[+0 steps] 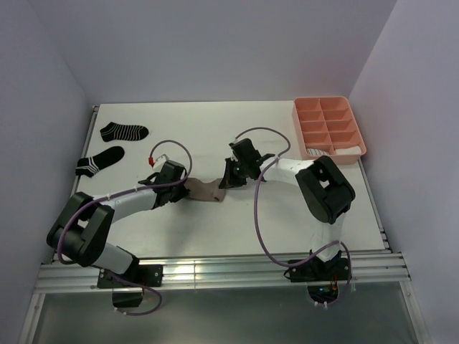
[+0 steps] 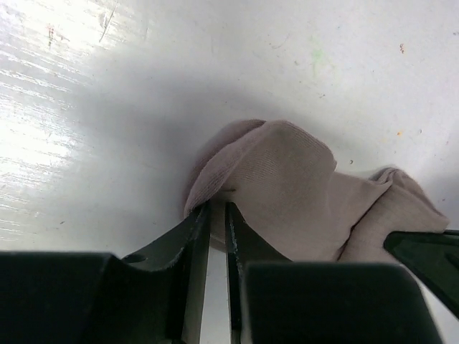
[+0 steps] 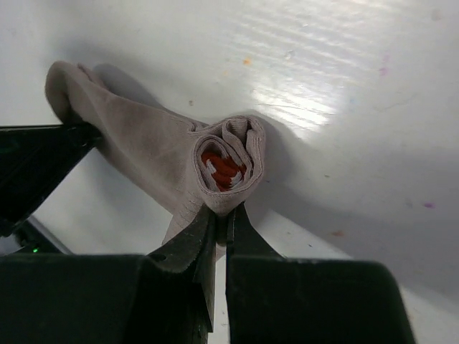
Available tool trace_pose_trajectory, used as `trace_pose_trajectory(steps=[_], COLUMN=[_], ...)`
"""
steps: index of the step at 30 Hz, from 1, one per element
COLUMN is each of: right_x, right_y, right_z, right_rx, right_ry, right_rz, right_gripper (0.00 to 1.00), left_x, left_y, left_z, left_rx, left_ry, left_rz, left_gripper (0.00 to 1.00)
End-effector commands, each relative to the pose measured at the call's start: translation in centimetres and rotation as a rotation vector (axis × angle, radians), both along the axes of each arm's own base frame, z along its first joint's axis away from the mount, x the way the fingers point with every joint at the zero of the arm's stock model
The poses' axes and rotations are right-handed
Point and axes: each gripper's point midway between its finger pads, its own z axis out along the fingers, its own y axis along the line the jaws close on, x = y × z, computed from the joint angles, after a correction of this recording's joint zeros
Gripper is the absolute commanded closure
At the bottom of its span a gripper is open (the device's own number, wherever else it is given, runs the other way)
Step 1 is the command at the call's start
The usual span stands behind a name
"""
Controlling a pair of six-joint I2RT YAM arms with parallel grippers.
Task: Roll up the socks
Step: Roll the sock at the center of the board.
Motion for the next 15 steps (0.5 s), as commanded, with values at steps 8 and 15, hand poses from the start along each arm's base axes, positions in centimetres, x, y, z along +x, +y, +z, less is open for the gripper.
trace_pose_trajectory(steps=[8, 15], right_x=[1.3, 1.9], right_y=[-4.4, -5.7], right_z=[-0.1, 0.2], right_rx=[-0.303, -0.457], right_ry=[0.025, 0.061], right_rz=[-0.054, -0.061], right_gripper=[1.00, 1.00], left_x=[0.4, 1.7], left_y=[0.1, -1.2], left_z=[1.9, 1.4], left_rx=[0.000, -0.027], left_ry=[-0.058, -0.057], left_rz=[-0.038, -0.054], left_gripper=[0.82, 0.83])
